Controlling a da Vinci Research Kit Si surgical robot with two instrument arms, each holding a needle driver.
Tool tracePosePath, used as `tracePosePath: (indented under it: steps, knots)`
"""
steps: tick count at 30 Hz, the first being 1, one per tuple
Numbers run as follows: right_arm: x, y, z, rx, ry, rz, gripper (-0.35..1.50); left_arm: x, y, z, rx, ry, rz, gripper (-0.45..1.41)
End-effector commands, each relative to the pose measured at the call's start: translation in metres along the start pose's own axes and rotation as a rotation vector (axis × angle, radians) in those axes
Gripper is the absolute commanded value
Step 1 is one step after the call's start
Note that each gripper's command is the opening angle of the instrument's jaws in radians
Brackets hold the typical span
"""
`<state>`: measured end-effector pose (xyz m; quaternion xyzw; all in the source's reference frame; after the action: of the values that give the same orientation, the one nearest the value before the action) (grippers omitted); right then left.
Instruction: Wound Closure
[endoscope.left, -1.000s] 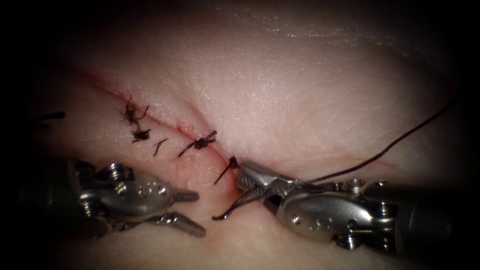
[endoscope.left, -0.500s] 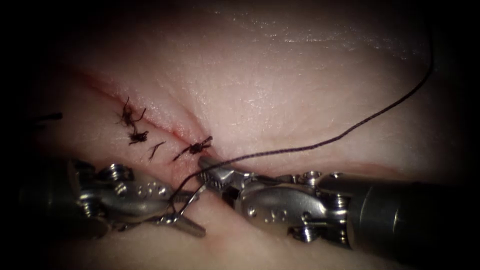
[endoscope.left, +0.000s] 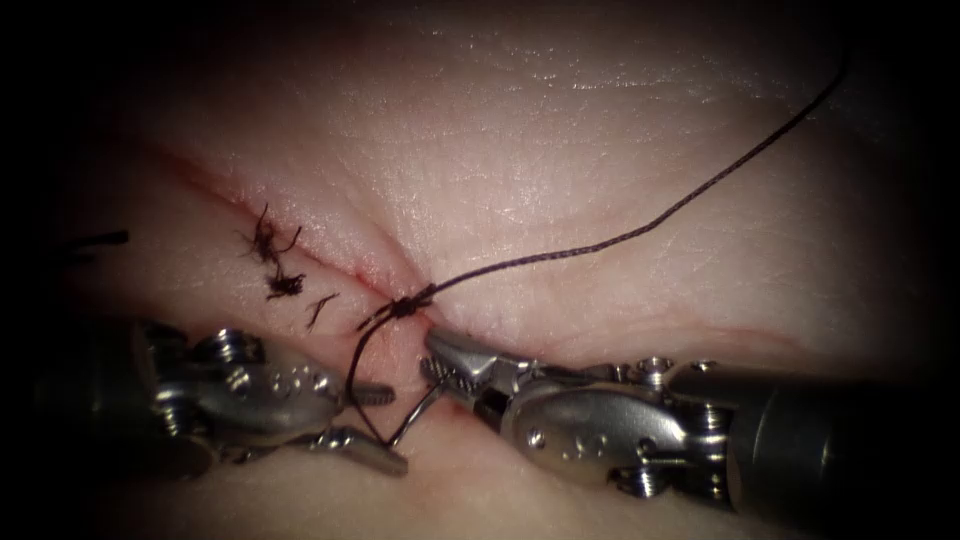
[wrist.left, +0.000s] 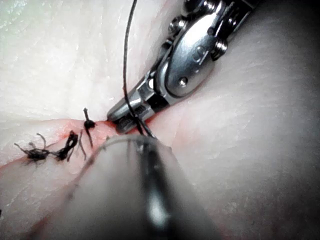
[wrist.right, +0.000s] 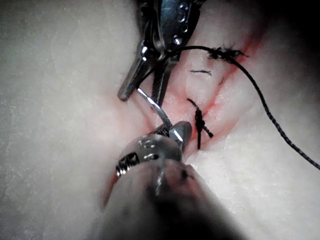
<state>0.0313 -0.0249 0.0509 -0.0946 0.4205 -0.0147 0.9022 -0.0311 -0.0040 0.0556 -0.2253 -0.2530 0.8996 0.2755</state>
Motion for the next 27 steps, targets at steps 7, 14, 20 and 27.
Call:
tracePosePath:
  steps: [7,14,20,27]
  knots:
    - [-0.0002,-0.0015,0.0012,0.026,-0.005,0.03,-0.35,0.0,0.0001,0.0008,-0.002,0.0,0.001,0.51]
    - [-0.0007,-0.0019,0.0009,0.036,-0.013,0.052,-0.35,-0.0001,0.0001,0.0008,-0.002,0.0,0.001,0.51]
    - [-0.0009,-0.0022,0.0008,0.047,-0.029,0.09,-0.35,-0.0001,0.0001,0.0008,-0.002,-0.001,0.007,0.51]
    - [-0.0013,-0.0027,0.0006,0.063,-0.048,0.175,-0.35,-0.0001,0.0001,0.0008,-0.001,-0.001,0.006,0.51]
